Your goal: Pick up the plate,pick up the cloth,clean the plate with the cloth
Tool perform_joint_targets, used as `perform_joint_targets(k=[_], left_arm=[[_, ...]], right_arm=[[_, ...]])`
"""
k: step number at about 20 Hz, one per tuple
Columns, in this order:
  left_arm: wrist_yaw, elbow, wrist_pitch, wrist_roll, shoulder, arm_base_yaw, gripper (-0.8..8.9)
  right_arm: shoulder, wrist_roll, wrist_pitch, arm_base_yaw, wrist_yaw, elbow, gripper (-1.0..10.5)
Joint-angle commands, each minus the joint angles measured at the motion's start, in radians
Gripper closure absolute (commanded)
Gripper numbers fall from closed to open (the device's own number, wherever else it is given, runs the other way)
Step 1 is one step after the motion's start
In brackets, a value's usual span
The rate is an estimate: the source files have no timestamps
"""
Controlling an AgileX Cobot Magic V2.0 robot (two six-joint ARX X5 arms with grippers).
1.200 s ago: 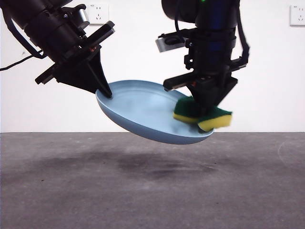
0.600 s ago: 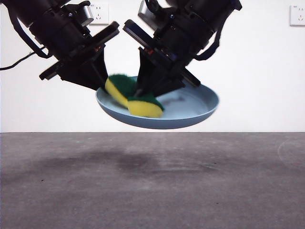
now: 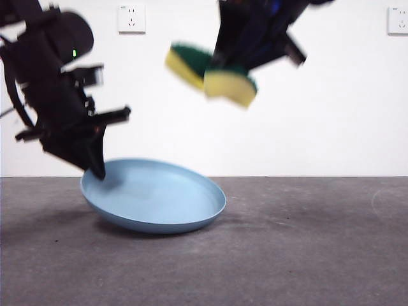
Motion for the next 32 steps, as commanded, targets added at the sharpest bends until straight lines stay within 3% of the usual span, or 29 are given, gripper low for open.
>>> perform_joint_targets(k=[1,5,10,13,16,24,32], left_arm=[[-0.046,-0.002,0.008,0.02,0.05,0.006,8.22],[-0.127,-0.002,0.024,0.02,0.099,0.006,8.21],[-0.136,-0.002,0.038,0.018,0.102,0.006,8.05],[-0.117,-0.002,0.051,0.011,0.098,0.006,5.39],[-0.086,-0.002,0.054,-0.015,0.066,0.002,4.99],[0.061,-0.002,-0.015,-0.018,-0.217,-0.023,4.99],[0.064,-0.002,-0.2,-0.014,-0.528,-0.067,4.99]], right_arm=[[-0.064,-0.001,-0.005,0.002,0.026,-0.003,9.6],[-0.168,0.003,-0.019,0.002,0.077,-0.003,9.6],[-0.264,0.011,-0.024,0.0,0.166,-0.003,9.6],[-0.285,0.008,-0.026,-0.001,0.29,-0.003,9.6],[-0.25,0.007,-0.026,-0.029,0.361,-0.003,9.6],[0.053,0.014,0.091,-0.14,0.355,-0.003,9.6],[0.367,0.045,0.227,-0.165,0.328,-0.003,9.4]])
